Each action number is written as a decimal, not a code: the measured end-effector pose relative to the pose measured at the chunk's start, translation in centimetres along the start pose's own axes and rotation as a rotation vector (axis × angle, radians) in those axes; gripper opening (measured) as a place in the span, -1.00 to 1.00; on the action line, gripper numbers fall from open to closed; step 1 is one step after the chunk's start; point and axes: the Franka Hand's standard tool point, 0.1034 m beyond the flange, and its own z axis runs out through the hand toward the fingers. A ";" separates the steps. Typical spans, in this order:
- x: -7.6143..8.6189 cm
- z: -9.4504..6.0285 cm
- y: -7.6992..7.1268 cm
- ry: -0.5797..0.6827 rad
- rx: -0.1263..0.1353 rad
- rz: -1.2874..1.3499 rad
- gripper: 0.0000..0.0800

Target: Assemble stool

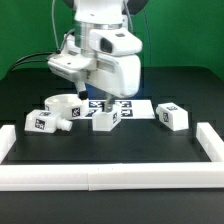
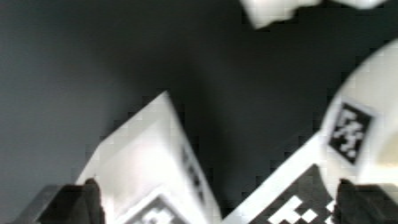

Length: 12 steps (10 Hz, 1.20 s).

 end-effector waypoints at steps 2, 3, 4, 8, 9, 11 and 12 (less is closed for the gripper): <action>-0.3 -0.1 -0.3 -0.002 0.006 0.177 0.62; -0.2 0.0 -0.3 -0.001 0.006 0.250 0.62; -0.2 0.0 -0.3 -0.001 0.007 0.327 0.62; -3.7 -0.6 -2.9 0.016 -0.015 0.640 0.62; -4.6 -0.7 -4.1 0.027 -0.017 0.754 0.62; -4.0 -0.8 -4.3 0.055 0.029 1.110 0.62; -3.9 -0.8 -4.1 0.054 0.027 1.118 0.62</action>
Offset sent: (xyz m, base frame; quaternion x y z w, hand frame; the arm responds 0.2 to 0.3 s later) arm 0.0000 0.0000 0.0000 0.0000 0.0000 0.1938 0.9810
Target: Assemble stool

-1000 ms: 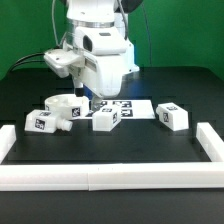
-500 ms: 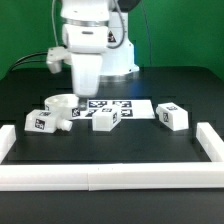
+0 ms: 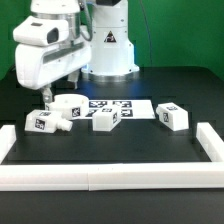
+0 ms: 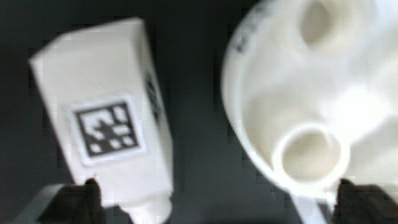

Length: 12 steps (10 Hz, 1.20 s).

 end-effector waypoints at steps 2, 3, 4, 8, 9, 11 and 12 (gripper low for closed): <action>-0.1 0.2 -0.1 0.009 0.006 0.203 0.62; -1.3 0.7 0.2 0.038 -0.017 0.305 0.62; -2.7 1.2 0.0 0.050 -0.019 0.434 0.62; -5.1 2.8 -0.5 0.079 -0.003 0.804 0.62; -5.1 2.8 -0.5 0.079 -0.004 0.801 0.62; -5.8 3.9 -1.4 0.079 -0.026 0.802 0.62; -6.2 4.6 -1.9 0.069 -0.011 0.804 0.62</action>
Offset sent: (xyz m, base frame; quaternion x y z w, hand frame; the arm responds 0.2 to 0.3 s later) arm -0.0295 -0.0419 -0.0068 -0.0360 0.0501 0.3193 0.9456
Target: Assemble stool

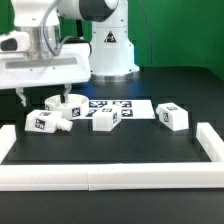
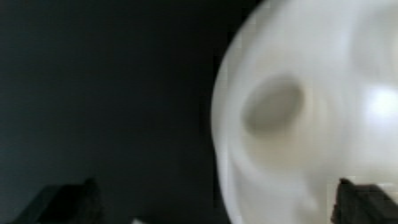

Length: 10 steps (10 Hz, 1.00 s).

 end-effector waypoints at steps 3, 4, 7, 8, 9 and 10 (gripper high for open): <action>-1.2 1.0 -0.6 -0.015 0.007 0.000 0.62; -1.2 1.1 -0.7 -0.017 0.009 0.000 0.62; -1.1 1.1 -0.8 -0.018 0.009 -0.002 0.31; -1.1 1.1 -0.8 -0.018 0.009 -0.002 0.31; -1.1 1.1 -0.7 -0.017 0.008 -0.002 -0.15; -1.1 1.1 -0.7 -0.017 0.008 -0.002 -0.17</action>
Offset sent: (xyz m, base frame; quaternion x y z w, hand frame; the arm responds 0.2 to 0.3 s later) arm -0.0036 0.0055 -0.0096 -0.0021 0.0067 0.0067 1.0000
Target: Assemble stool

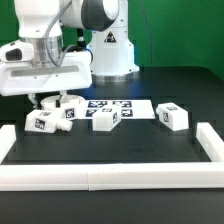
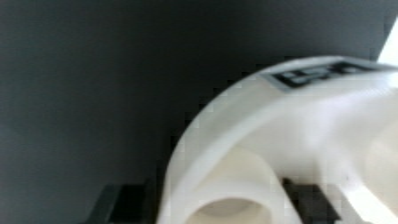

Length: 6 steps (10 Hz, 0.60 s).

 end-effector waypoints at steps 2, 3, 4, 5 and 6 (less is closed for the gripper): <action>1.0 -1.0 -0.1 -0.001 0.010 -0.009 -0.17; 1.6 -2.0 -0.2 -0.005 0.024 -0.016 -0.17; 2.3 -3.3 -0.2 -0.012 0.042 -0.015 -0.17; 3.5 -5.3 -0.4 -0.022 0.065 0.002 -0.17; 5.1 -6.6 -0.8 -0.016 0.064 0.030 -0.17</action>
Offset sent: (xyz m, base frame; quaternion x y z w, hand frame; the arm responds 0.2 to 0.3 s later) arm 0.0205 -0.0033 0.0489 0.0147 -0.0347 0.0081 0.9993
